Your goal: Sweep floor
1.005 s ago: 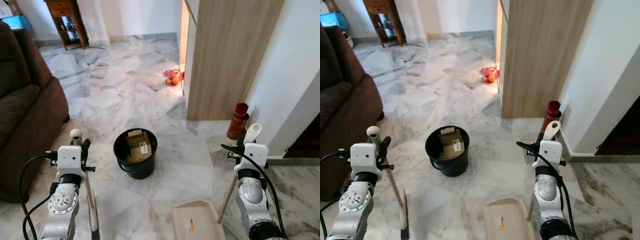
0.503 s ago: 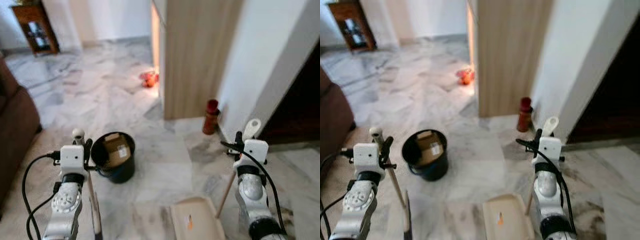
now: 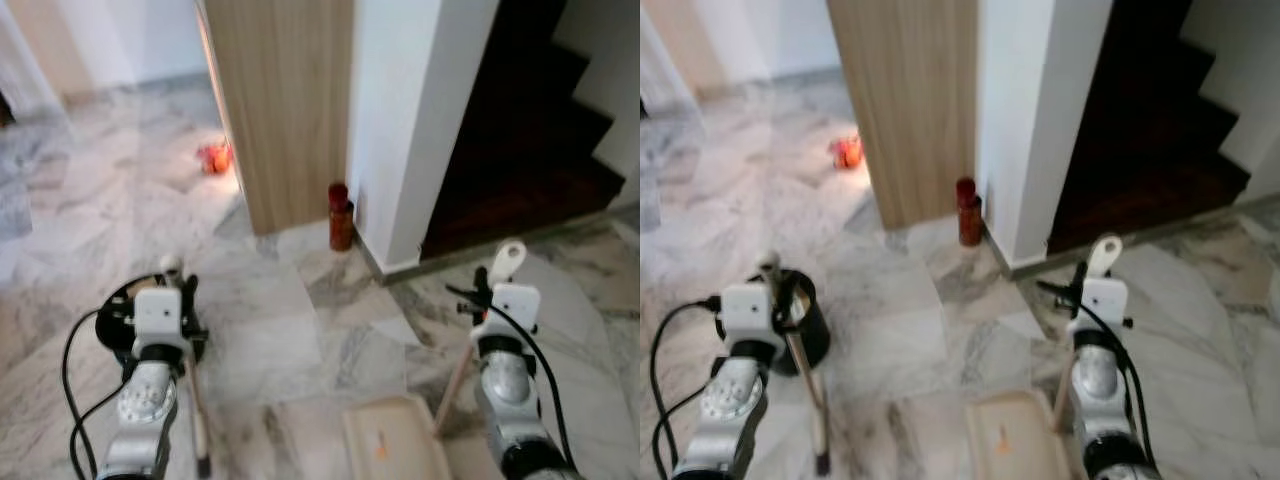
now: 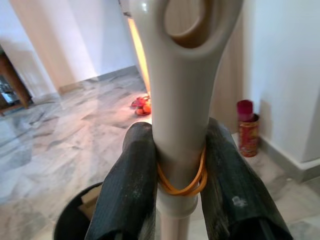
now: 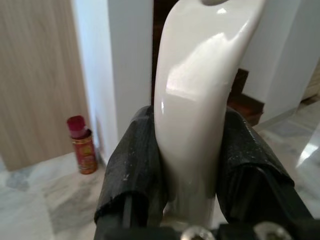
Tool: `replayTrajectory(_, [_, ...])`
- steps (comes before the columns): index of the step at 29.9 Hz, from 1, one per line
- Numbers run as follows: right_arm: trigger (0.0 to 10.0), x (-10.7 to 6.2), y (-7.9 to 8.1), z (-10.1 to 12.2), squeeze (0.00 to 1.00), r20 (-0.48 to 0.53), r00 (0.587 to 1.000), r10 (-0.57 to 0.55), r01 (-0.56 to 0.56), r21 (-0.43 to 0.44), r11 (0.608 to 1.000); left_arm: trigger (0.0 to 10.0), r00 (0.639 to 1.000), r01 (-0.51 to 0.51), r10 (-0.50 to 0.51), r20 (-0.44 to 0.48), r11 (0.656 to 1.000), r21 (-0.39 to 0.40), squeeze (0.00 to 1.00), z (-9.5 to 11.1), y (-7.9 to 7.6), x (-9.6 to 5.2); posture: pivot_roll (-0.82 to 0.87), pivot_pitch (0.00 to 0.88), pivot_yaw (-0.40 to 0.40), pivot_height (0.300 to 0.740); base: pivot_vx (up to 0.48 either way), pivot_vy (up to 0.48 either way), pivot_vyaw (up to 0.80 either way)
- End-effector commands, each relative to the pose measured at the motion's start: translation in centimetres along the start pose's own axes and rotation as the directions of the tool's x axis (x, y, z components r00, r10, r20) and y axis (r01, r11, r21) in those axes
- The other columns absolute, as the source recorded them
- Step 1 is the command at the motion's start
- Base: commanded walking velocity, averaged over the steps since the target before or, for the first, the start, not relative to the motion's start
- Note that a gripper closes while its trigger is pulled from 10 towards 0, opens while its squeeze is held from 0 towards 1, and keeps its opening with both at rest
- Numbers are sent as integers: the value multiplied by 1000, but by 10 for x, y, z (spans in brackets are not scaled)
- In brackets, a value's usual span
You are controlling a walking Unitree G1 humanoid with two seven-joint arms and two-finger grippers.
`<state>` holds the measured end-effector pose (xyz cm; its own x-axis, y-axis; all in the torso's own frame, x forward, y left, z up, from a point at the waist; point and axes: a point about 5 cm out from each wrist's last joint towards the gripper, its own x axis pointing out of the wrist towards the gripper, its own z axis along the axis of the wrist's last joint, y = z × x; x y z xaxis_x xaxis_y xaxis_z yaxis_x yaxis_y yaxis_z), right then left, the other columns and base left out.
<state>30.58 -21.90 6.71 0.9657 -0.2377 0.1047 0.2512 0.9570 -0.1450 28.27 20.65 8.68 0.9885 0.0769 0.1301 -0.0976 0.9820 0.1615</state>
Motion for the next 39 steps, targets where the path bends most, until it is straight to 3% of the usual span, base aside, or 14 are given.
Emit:
replayTrajectory(1, [10000, 5, 11, 11, 0, 58, 998, 23, -24, 29, 999, 10000, 1000, 5, -6, 29, 1000, 21, 0, 2, 4, 2, 42, 0, 58, 740, 0, 0, 0])
replayTrajectory(8, [10000, -1, 12, 7, 0, 32, 999, -10, 5, 145, 989, 10000, 999, 6, -6, 41, 1000, 4, 0, 8, 1, 11, 47, 0, 48, 740, 0, 0, 0])
replayTrajectory(10, [10000, 5, 17, 18, 0, 88, 995, 55, -60, 63, 996, 10000, 998, -50, 52, 44, 997, -58, 0, 10, 11, 12, 2, 0, 35, 740, 0, 0, 0])
replayTrajectory(12, [10000, 8, 14, 25, 0, 124, 990, 63, -69, 40, 997, 10000, 998, -58, 59, 28, 997, -56, 0, 7, 14, 8, 21, 0, 76, 740, 0, 0, 0])
replayTrajectory(13, [10000, 10, 3, 21, 0, 76, 997, 1, -10, 119, 993, 10000, 999, 16, -17, 49, 1000, 8, 0, 9, 11, 4, 101, 0, 64, 740, 0, 0, 0])
replayTrajectory(15, [10000, 7, 10, 13, 0, 45, 997, 64, -67, 84, 994, 10000, 998, 21, -22, 55, 999, 27, 0, 14, 22, 10, 73, 0, 60, 740, 0, 0, 0])
replayTrajectory(16, [10000, 12, -2, 24, 0, 65, 997, -47, 40, 111, 993, 10000, 996, -86, 88, 16, 992, -90, 0, 13, 35, 15, 56, 0, 73, 740, 0, 0, 0])
replayTrajectory(17, [10000, 15, -11, 30, 0, 55, 991, -119, 104, 225, 969, 10000, 990, -139, 143, 11, 976, -169, 0, 16, 40, 17, 69, 0, 69, 740, 0, 0, 0])
replayTrajectory(18, [10000, 17, -16, 34, 0, 58, 989, -133, 115, 249, 962, 10000, 987, -148, 159, 34, 964, -222, 0, 23, 42, 18, 65, 0, 68, 740, 0, 0, 0])
replayTrajectory(20, [10000, 17, -11, 35, 0, 107, 994, -3, -5, 80, 997, 10000, 1000, -22, 24, 18, 997, -77, 0, 20, 31, 21, 72, 0, 61, 740, 0, 0, 0])
replayTrajectory(22, [10000, 18, -13, 27, 0, 48, 998, -34, 26, 152, 988, 10000, 1000, 21, -21, 13, 998, -66, 0, 16, 27, 22, 79, 0, 65, 740, 0, 0, 0])
replayTrajectory(26, [10000, 22, 5, 25, 0, 14, 999, 33, -35, 140, 990, 10000, 999, 43, -42, 16, 996, -76, 0, 22, 26, 33, 74, 0, 83, 740, 0, 0, 0])
replayTrajectory(33, [10000, 14, 17, 20, 0, 1, 997, 72, -71, 169, 983, 10000, 998, 66, -66, -5, 993, -102, 0, 11, 7, 20, 80, 0, 65, 740, 0, 0, -280])
replayTrajectory(39, [10000, 11, 19, 16, 0, -15, 996, 85, -81, 167, 983, 10000, 1000, 16, -17, -5, 996, -90, 0, 8, 12, 13, 92, 0, 50, 740, 0, 0, -794])
